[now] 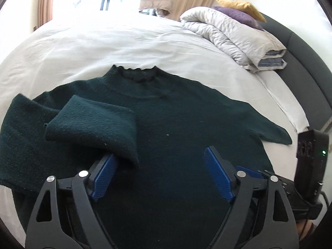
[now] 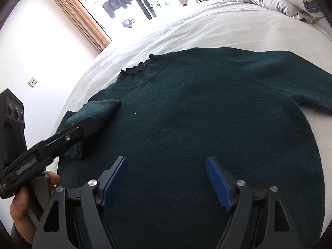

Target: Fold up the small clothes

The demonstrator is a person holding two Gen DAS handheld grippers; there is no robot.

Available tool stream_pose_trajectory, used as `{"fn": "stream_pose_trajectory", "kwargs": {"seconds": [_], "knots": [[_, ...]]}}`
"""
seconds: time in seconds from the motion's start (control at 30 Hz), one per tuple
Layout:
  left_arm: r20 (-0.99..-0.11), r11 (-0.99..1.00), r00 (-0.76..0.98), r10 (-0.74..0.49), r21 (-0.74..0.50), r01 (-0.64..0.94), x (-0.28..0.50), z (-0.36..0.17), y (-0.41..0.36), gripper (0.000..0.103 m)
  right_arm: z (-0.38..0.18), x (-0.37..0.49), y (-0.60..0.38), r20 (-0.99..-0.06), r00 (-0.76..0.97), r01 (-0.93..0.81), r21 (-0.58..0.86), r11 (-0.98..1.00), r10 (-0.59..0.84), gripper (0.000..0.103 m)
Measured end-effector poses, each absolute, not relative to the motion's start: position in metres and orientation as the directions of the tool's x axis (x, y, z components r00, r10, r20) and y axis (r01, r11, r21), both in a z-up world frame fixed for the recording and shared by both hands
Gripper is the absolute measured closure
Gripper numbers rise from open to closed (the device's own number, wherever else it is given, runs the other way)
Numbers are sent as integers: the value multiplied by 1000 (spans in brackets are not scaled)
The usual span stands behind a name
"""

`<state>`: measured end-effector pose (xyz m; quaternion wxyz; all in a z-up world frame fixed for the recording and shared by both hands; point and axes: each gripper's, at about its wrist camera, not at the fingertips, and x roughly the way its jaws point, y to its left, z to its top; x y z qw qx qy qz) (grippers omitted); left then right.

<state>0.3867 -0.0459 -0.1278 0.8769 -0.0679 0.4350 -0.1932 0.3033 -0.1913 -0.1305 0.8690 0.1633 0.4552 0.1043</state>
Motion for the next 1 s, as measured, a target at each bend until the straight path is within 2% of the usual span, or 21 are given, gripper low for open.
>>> {"fn": "stream_pose_trajectory", "kwargs": {"seconds": [0.1, 0.13, 0.23, 0.3, 0.4, 0.63, 0.77, 0.87, 1.0], "knots": [[-688, 872, 536, -490, -367, 325, 375, -116, -35, 18, -131, 305, -190, -760, 561, -26, 381, 924, 329, 23], [-678, 868, 543, -495, -360, 341, 373, -114, -35, 14, -132, 307, -191, -760, 561, -20, 386, 922, 330, 23], [-699, 875, 540, -469, -281, 395, 372, -112, -47, 12, -134, 309, -198, -755, 566, 17, 413, 911, 331, 23], [-708, 868, 521, -477, -288, 404, 373, -111, -55, 12, -134, 307, -204, -749, 573, 37, 428, 903, 332, 24], [-661, 833, 522, -539, -329, 445, 367, -105, -50, 12, -130, 306, -208, -756, 578, 36, 400, 916, 308, 24], [-696, 876, 546, -465, -275, 396, 353, -118, -15, 12, -99, 328, -197, -733, 615, -60, 327, 943, 293, 28], [-701, 898, 571, -427, -258, 355, 331, -128, 11, 12, -76, 341, -159, -726, 622, -184, 228, 956, 293, 28], [-657, 910, 629, -415, -312, 274, 316, -132, 43, 12, -70, 341, -109, -724, 621, -326, 110, 939, 300, 28], [-587, 841, 664, -463, -527, 120, 313, -155, 97, 12, -79, 339, -41, -730, 642, -432, -93, 897, 234, 30]]}}
